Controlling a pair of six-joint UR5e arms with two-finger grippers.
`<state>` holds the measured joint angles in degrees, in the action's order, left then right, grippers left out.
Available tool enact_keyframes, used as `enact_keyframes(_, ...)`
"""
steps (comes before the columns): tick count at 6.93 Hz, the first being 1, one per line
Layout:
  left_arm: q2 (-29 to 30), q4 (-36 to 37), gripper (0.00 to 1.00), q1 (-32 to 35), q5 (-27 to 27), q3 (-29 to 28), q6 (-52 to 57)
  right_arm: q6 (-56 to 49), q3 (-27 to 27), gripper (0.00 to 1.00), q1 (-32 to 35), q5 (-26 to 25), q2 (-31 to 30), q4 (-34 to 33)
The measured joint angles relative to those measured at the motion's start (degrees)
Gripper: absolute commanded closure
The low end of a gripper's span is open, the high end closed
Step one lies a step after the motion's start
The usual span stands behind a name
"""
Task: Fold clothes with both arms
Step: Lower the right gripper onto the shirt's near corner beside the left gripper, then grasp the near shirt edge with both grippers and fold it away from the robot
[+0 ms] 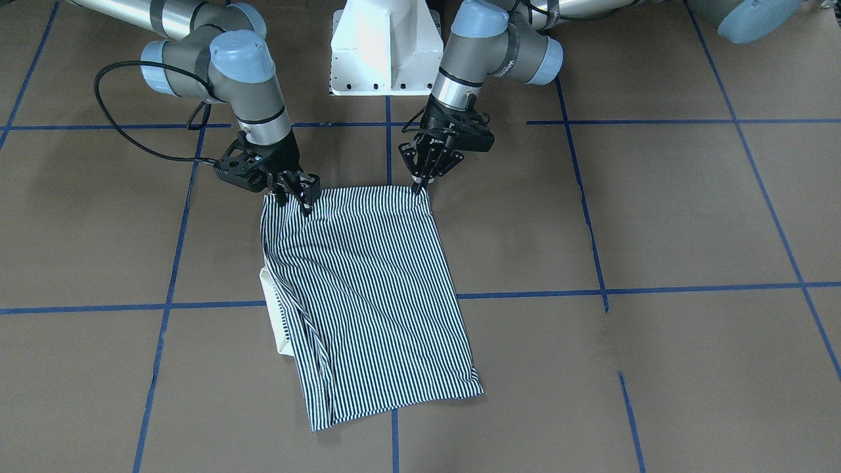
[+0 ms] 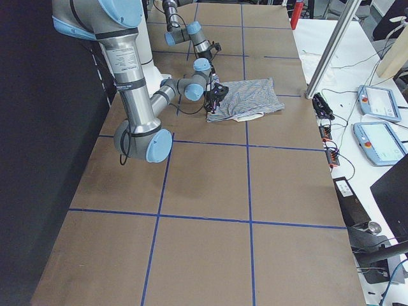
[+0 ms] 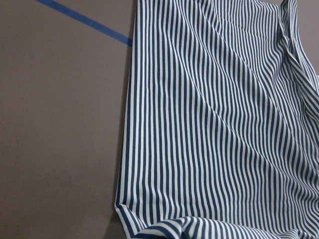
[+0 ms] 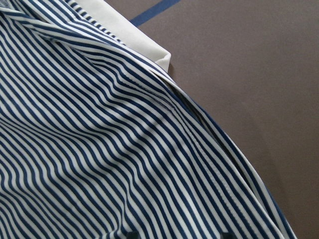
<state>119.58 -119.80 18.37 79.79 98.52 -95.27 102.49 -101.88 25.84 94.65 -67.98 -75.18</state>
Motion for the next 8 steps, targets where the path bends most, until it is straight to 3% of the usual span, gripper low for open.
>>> enact_keyframes(5,0.0,0.0,1.0,0.0,0.0,0.0,0.0,-0.1,2.0,0.39,-0.8,-0.7,0.9,0.0)
enact_keyframes(6,0.1,0.0,1.0,0.0,0.0,0.0,0.0,-0.2,2.3,0.51,-0.9,-0.9,0.9,0.0)
enact_keyframes(7,0.1,0.0,1.0,0.0,0.0,0.0,0.0,-0.2,2.5,0.93,-1.0,-1.0,1.0,0.0)
enact_keyframes(8,0.1,0.0,1.0,0.0,0.0,0.0,0.1,-0.1,2.6,1.0,-1.0,-1.0,1.3,0.0)
